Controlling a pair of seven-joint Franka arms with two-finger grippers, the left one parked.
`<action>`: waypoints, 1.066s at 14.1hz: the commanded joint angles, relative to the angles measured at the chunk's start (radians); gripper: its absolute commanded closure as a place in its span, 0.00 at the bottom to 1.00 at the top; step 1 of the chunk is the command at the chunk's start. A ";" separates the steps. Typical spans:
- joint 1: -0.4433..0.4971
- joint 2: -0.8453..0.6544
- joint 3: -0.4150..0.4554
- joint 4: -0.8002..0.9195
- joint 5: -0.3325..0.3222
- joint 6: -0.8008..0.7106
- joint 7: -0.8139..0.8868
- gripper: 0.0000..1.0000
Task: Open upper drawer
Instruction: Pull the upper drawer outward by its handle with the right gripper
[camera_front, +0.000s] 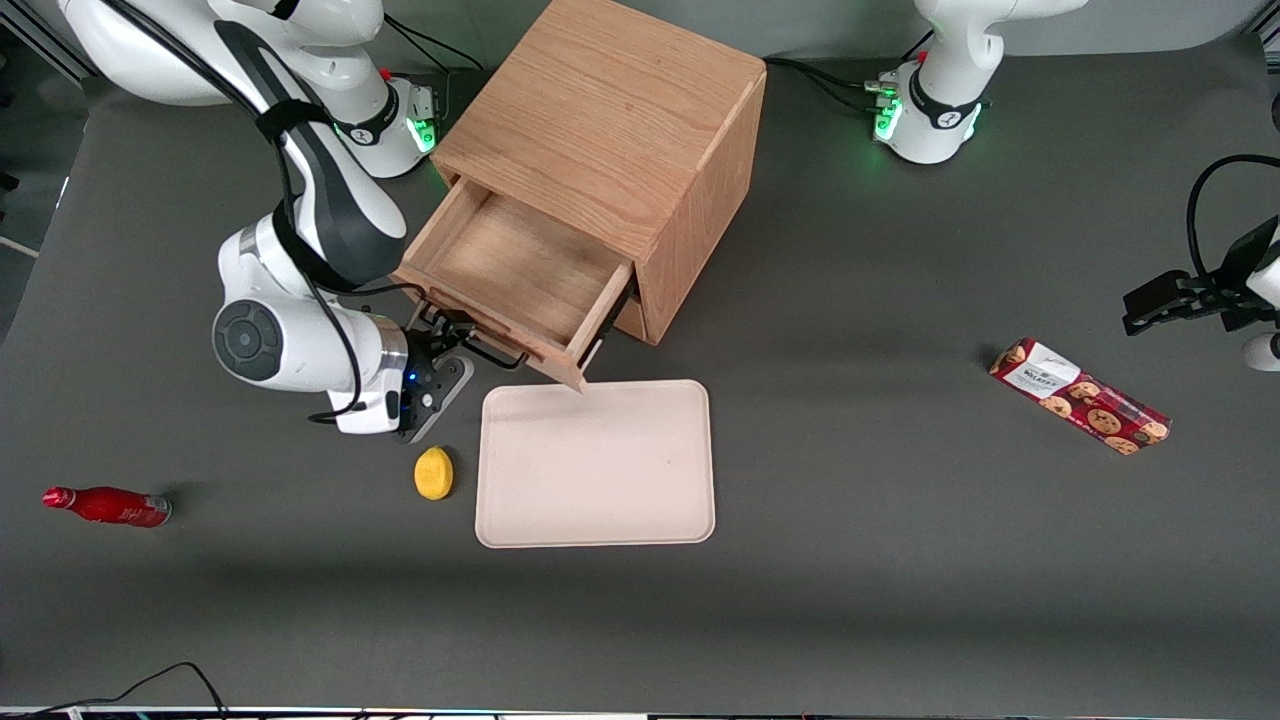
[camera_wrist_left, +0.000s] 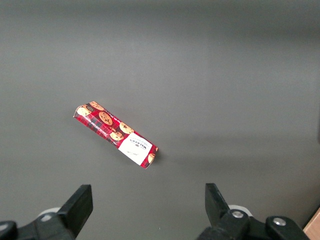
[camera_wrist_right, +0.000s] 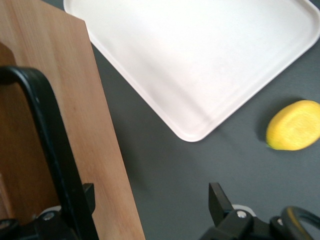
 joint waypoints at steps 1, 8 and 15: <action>-0.009 0.076 0.002 0.112 -0.056 -0.064 0.008 0.00; -0.023 0.101 -0.031 0.161 -0.089 -0.072 0.002 0.00; -0.015 0.154 -0.047 0.289 -0.093 -0.132 0.000 0.00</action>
